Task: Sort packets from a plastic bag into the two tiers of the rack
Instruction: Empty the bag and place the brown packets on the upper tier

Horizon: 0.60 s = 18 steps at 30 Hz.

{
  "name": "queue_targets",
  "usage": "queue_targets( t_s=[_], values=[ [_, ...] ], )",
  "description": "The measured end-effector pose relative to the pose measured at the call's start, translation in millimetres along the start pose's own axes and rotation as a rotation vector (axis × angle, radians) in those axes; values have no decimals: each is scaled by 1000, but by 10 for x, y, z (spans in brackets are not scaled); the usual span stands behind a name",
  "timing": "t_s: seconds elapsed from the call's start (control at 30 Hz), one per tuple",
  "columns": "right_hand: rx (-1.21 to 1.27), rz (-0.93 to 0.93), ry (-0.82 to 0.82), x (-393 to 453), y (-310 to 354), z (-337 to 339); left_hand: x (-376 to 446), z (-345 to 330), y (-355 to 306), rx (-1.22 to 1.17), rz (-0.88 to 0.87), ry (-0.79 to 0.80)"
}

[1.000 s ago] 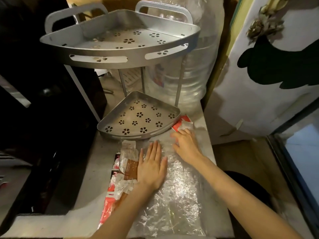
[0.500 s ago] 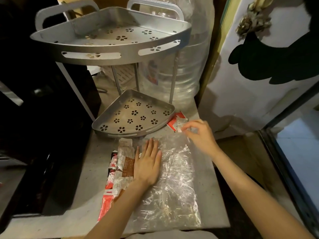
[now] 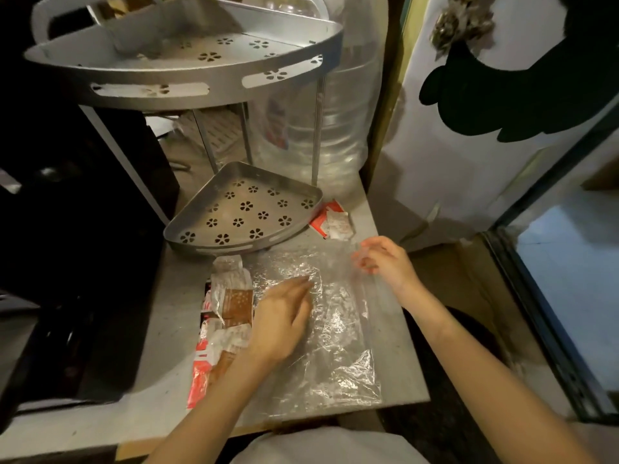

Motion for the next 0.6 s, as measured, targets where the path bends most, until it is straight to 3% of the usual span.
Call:
queue_targets(
  t_s=[0.17, 0.33, 0.4, 0.47, 0.6],
  values=[
    [73, -15, 62, -186, 58, -39, -450, -103, -309, 32, -14, 231],
    [142, -2, 45, -436, -47, -119, -553, -300, -277, 197, 5, 300],
    [5, 25, -34, -593, -132, -192, -573, -340, -271, 218, 1, 313],
    [-285, 58, -82, -754, -224, -293, -599, -365, -269, 225, -5, 334],
    [-720, 87, -83, -866, -402, -441, -648, -405, -220, 203, -16, 326]
  ],
)
Point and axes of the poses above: each hand's wrist, its own x-axis towards the middle knuckle, its own z-axis out of the back of the hand, y = z × x, the point moved 1 cm from there along x, towards the middle knuckle, and after that the axes turned 9 degrees about -z, right-handed, at the moved point
